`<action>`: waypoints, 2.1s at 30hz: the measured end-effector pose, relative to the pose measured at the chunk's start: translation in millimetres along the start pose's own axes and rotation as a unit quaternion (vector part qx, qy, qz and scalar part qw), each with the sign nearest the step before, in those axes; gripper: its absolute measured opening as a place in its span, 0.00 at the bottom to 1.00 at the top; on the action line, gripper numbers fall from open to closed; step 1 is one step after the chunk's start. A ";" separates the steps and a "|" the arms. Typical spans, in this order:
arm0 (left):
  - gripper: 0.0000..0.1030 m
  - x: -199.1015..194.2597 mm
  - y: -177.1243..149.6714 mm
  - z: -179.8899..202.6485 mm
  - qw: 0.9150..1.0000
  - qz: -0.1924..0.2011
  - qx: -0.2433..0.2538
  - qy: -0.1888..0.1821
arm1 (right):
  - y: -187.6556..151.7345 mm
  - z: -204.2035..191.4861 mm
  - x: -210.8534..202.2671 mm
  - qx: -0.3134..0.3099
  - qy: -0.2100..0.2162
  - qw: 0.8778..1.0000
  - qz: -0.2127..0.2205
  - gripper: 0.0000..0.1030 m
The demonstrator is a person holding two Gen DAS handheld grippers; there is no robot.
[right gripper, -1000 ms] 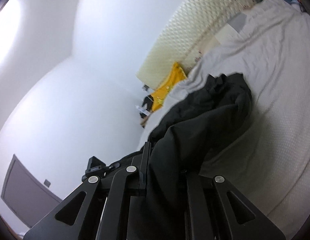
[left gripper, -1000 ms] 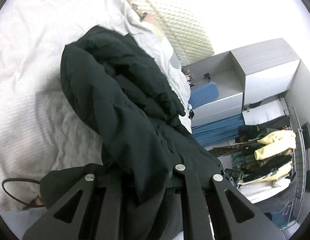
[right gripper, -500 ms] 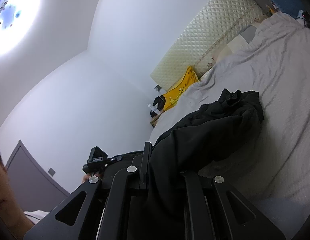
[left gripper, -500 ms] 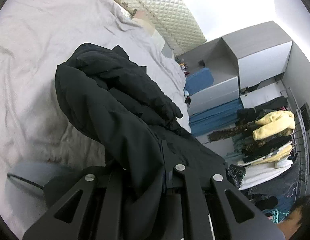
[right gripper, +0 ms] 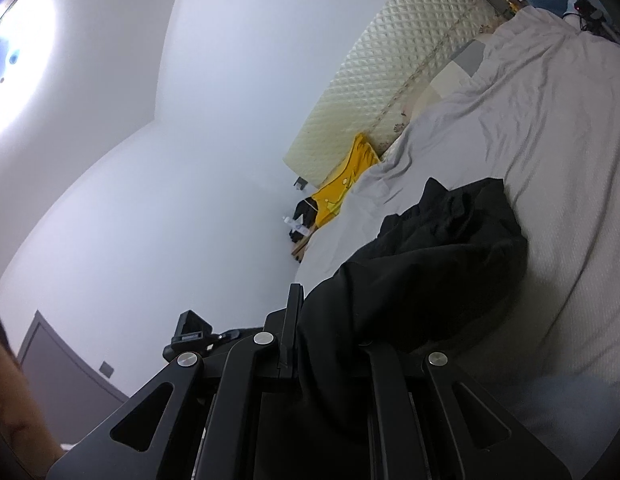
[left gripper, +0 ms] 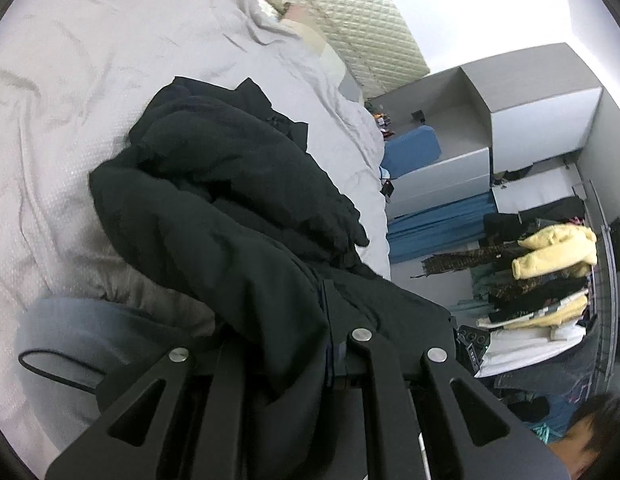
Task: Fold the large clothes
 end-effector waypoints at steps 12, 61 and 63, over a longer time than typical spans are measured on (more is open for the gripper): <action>0.13 19.5 65.6 -21.4 0.998 -0.003 -0.054 0.026 | 82.8 17.1 59.7 0.007 -0.030 0.999 0.011 0.07; 0.71 81.4 203.7 -125.3 0.983 -0.011 -0.147 0.112 | 190.9 237.3 225.1 0.193 -0.152 0.965 -0.088 0.18; 0.72 67.3 203.9 -119.5 0.984 0.000 -0.112 0.140 | 192.3 230.3 212.5 0.181 -0.163 0.966 -0.083 0.22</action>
Point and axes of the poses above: each gripper's, at about its wrist camera, not at the fingertips, and x roughly the way its jaws point, z to its right, y to its top, the point moved 6 cm from there along x, roughly the way its jaws point, and after that the axes turned 11 degrees about x, right-handed, at the moved point
